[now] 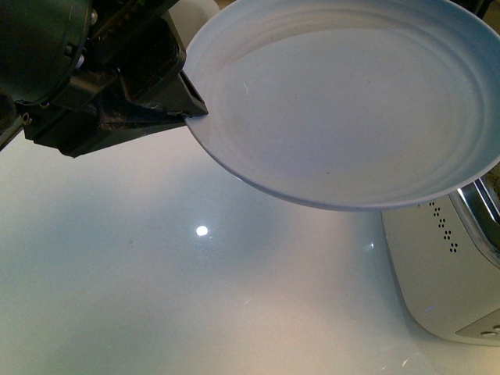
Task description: Left arm holds plate, right arm toasts bread
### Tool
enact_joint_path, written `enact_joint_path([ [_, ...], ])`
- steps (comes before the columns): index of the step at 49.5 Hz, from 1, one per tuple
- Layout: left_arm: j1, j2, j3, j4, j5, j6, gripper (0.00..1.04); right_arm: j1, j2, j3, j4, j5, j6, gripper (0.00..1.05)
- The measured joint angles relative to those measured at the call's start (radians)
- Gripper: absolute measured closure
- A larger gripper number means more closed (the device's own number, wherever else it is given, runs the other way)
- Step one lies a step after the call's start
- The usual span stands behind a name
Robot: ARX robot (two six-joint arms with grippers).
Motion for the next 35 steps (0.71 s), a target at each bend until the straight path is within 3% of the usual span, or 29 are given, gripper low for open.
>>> enact_joint_path([
  [14, 0.0, 0.0, 0.0, 0.0, 0.0, 0.0, 1.02, 0.0, -0.15, -0.058, -0.097, 0.0, -0.002, 1.03],
  [23, 0.0, 0.0, 0.0, 0.0, -0.001, 0.0, 1.02, 0.0, -0.215, -0.098, -0.109, 0.002, -0.002, 1.03],
  [35, 0.0, 0.0, 0.0, 0.0, 0.0, 0.0, 1.02, 0.0, -0.351, -0.098, -0.233, -0.002, -0.003, 1.03],
])
